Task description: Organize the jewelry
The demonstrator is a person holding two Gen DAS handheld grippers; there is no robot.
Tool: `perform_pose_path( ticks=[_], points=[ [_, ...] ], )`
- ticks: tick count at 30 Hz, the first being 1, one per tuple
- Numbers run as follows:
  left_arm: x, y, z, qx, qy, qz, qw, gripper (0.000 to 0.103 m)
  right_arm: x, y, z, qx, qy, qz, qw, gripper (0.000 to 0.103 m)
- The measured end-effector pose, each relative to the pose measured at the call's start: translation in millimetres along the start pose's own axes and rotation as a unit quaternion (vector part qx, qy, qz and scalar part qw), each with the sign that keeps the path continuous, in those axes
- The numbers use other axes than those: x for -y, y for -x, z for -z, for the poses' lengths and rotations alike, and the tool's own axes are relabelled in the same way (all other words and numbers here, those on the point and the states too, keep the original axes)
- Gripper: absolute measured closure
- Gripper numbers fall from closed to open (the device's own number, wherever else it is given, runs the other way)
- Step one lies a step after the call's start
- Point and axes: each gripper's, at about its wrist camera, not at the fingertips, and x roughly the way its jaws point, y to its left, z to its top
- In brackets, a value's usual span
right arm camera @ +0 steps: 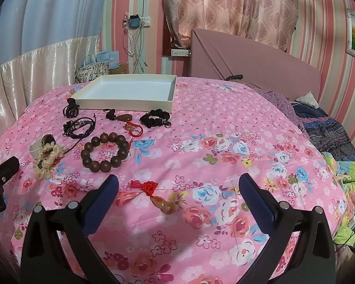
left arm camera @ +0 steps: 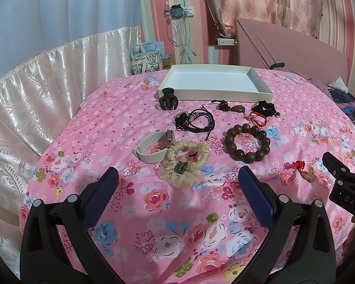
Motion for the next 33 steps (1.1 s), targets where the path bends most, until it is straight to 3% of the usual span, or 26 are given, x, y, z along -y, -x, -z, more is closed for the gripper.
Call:
perform_pose_path(
  ticks=[33],
  points=[
    [-0.8,-1.5,0.6,-0.004,0.000,0.002,1.0000,0.003,-0.8,-3.4,-0.8,-0.002,-0.001,-0.001,1.000,0.002]
  ],
)
